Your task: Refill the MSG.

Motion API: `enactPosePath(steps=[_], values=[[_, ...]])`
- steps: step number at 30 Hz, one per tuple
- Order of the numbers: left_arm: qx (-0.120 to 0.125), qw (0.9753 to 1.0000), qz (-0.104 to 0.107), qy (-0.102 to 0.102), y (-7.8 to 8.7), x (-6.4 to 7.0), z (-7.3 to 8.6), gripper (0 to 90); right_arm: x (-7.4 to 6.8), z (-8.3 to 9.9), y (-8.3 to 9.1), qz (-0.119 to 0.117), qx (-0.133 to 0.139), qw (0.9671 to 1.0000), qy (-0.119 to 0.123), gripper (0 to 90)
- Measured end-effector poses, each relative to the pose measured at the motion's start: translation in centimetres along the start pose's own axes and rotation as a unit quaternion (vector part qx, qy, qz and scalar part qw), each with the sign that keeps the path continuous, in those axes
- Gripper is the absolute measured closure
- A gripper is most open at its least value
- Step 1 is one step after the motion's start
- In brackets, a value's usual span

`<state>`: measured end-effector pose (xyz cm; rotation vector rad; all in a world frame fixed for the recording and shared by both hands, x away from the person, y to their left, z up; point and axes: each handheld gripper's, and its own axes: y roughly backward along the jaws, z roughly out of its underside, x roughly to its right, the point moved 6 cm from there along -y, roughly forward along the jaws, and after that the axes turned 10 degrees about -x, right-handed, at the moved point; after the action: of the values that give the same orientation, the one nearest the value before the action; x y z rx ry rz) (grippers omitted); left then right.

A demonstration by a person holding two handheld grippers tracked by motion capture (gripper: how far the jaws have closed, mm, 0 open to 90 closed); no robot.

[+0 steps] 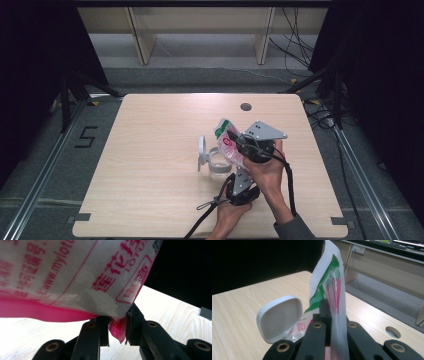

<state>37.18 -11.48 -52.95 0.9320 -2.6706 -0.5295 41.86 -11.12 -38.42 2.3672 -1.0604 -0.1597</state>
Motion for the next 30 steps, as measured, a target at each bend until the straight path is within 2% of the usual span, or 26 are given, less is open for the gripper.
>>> enactPosePath(steps=[5,8,9,10,11,12,14,16,17,18,19,24,25,26,27,29,30], values=[[0.003,1.0,0.001,0.0,-0.1,0.0,-0.1,75.7,-0.1,-0.1,-0.2,0.001,-0.004,0.9999,0.01,90.0],[0.005,1.0,0.005,0.001,-0.2,-0.1,-0.1,75.7,-0.3,-0.1,-0.3,-0.001,-0.006,1.0,0.004,90.0],[0.004,1.0,0.006,0.006,-0.2,0.0,-0.1,75.8,-0.2,-0.2,-0.4,0.006,-0.001,0.9998,0.017,90.0],[0.005,0.9999,0.008,0.007,-0.2,0.0,-0.1,75.8,-0.4,0.0,-0.4,0.003,-0.013,0.9999,0.008,90.0],[0.004,0.9999,0.011,0.003,-0.3,0.1,-0.1,75.8,-0.3,-0.1,-0.6,0.01,-0.012,0.9997,0.018,90.0],[0.004,0.9999,0.011,0.002,-0.3,0.1,0.0,75.8,-0.2,-0.1,-0.6,0.014,-0.01,0.9998,0.013,90.0],[0.005,0.9999,0.012,0.001,-0.3,0.1,-0.1,75.9,-0.4,0.0,-0.8,0.004,-0.015,0.9998,0.015,90.0],[0.011,0.9999,0.01,0.001,-0.2,0.1,-0.2,75.9,-0.3,-0.3,-0.6,0.015,-0.005,0.9996,0.025,90.0],[0.013,0.9999,0.009,0.003,-0.1,0.1,-0.2,75.9,-0.6,-0.3,-0.6,0.005,-0.011,0.9998,0.014,90.0],[0.012,0.9999,0.01,0.003,-0.2,0.1,-0.2,75.9,-0.4,-0.4,-0.5,0.013,-0.006,0.9997,0.021,90.0],[0.011,0.9998,0.015,0.001,-0.3,0.0,-0.2,75.9,-0.4,-0.5,-0.6,0.015,-0.004,0.9996,0.023,90.0],[0.012,0.9998,0.013,0.005,-0.4,-0.1,-0.1,76.0,-0.4,-0.3,-1.1,0.018,-0.011,0.9992,0.034,90.0],[0.014,0.9998,0.012,0.005,-0.4,-0.1,-0.2,76.0,-0.5,-0.4,-1.1,0.01,-0.011,0.9994,0.031,90.0],[0.014,0.9998,0.013,0.005,-0.3,-0.1,-0.3,76.0,-0.6,-0.4,-1.0,0.012,-0.01,0.9995,0.028,90.0],[0.015,0.9998,0.015,0.005,-0.4,-0.1,-0.3,76.0,-0.5,-0.5,-0.9,0.009,-0.011,0.9993,0.034,90.0],[0.015,0.9997,0.016,0.008,-0.5,0.0,-0.2,76.0,-0.3,-0.5,-1.0,0.017,-0.008,0.9991,0.038,90.0],[0.012,0.9998,0.015,0.007,-0.5,0.0,-0.1,76.0,-0.4,-0.3,-1.1,0.007,-0.017,0.9993,0.032,90.0]])
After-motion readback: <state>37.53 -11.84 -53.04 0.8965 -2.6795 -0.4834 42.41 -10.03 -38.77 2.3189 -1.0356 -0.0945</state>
